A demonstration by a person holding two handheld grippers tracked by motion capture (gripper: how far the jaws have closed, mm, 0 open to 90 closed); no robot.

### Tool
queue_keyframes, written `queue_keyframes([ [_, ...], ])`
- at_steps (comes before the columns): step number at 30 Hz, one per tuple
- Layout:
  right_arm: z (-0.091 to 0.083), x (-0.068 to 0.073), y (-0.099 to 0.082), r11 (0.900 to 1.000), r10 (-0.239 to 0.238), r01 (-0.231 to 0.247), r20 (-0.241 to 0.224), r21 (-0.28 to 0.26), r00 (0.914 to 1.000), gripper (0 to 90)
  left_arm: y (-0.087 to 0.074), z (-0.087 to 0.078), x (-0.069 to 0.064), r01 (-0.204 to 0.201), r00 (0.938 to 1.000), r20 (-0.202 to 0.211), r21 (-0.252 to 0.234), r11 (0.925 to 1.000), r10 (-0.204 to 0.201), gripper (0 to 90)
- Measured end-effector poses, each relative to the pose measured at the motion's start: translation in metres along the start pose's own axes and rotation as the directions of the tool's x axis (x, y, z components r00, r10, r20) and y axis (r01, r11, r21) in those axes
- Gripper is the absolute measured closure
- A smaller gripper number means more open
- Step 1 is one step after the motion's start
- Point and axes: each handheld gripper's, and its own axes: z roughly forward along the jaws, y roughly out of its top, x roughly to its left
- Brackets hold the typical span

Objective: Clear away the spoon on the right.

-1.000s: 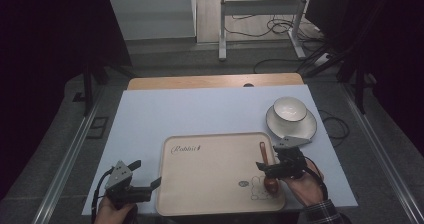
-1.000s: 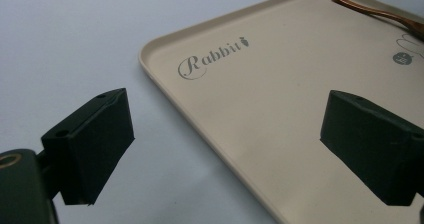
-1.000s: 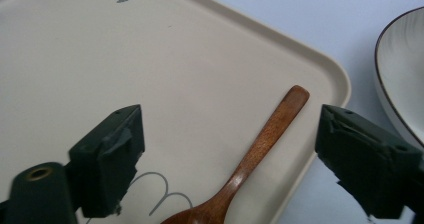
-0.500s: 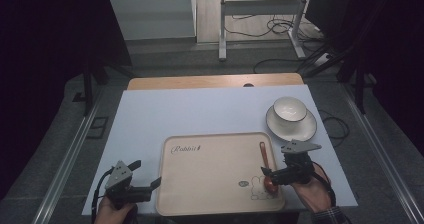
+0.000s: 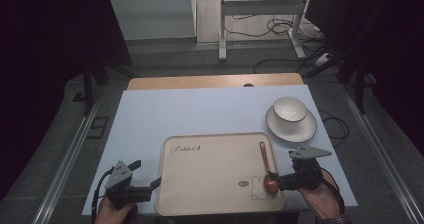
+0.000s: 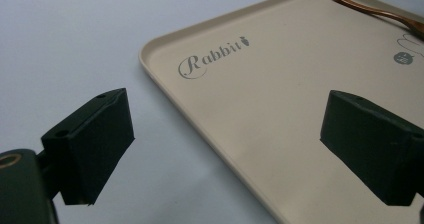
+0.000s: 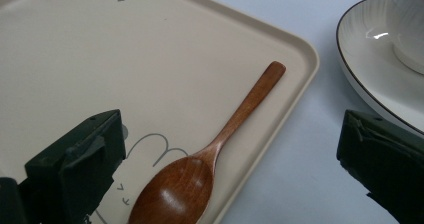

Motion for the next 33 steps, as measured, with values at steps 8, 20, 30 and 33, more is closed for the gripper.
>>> queue_keyframes([
  [8, -0.004, 0.001, -0.008, 1.0000, 0.000, 0.000, 0.027, -0.009, 0.9996, 0.0, 0.000, 0.000, 0.000, 0.000, 1.0000, 0.001, 0.000, 1.0000, 0.000, 6.6],
  [20, -0.011, 0.002, -0.020, 0.9999, 0.013, -0.012, 0.045, -0.007, 0.9989, 0.0, 0.000, 0.000, 0.000, -0.001, 1.0000, 0.000, 0.000, 1.0000, 0.001, 6.7],
  [30, -0.022, 0.001, -0.028, 0.9994, 0.031, -0.030, 0.066, -0.020, 0.9973, 0.0, 0.000, 0.000, 0.000, 0.000, 1.0000, 0.000, 0.001, 1.0000, 0.000, 6.7],
  [33, -0.024, 0.000, -0.029, 0.9992, 0.035, -0.033, 0.070, -0.020, 0.9970, 0.0, 0.000, 0.000, 0.000, 0.001, 1.0000, 0.000, 0.002, 1.0000, -0.001, 6.7],
])
